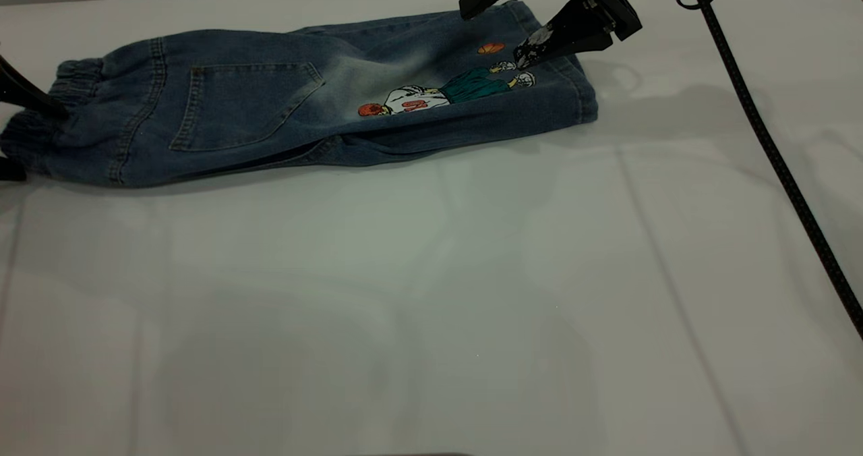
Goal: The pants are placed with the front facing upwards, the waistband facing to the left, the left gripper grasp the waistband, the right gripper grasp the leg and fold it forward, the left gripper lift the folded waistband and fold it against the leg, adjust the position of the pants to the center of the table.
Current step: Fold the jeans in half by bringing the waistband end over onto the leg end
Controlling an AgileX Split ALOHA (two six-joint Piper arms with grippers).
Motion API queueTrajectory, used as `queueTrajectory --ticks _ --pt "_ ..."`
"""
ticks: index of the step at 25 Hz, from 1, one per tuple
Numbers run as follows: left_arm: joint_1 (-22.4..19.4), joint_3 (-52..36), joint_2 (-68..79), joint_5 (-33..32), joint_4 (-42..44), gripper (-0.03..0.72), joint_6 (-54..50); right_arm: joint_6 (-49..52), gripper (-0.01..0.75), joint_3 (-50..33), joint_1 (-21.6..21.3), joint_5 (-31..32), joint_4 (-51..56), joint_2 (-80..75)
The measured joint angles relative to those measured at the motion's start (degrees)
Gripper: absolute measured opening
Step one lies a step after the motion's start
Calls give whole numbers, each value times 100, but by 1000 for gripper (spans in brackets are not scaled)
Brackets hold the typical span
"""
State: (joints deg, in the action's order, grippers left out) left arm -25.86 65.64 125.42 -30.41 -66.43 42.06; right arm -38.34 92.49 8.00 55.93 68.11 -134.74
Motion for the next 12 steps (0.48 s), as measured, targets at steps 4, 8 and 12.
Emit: queueTrajectory --ticks 4,8,12 --pt "0 0 112 77 -241 581 72 0 552 0 0 5 0 0" --pt "0 12 245 65 -328 489 77 -26 552 0 0 21 5 0" --pt "0 56 379 11 -445 290 77 -43 552 0 0 69 97 0"
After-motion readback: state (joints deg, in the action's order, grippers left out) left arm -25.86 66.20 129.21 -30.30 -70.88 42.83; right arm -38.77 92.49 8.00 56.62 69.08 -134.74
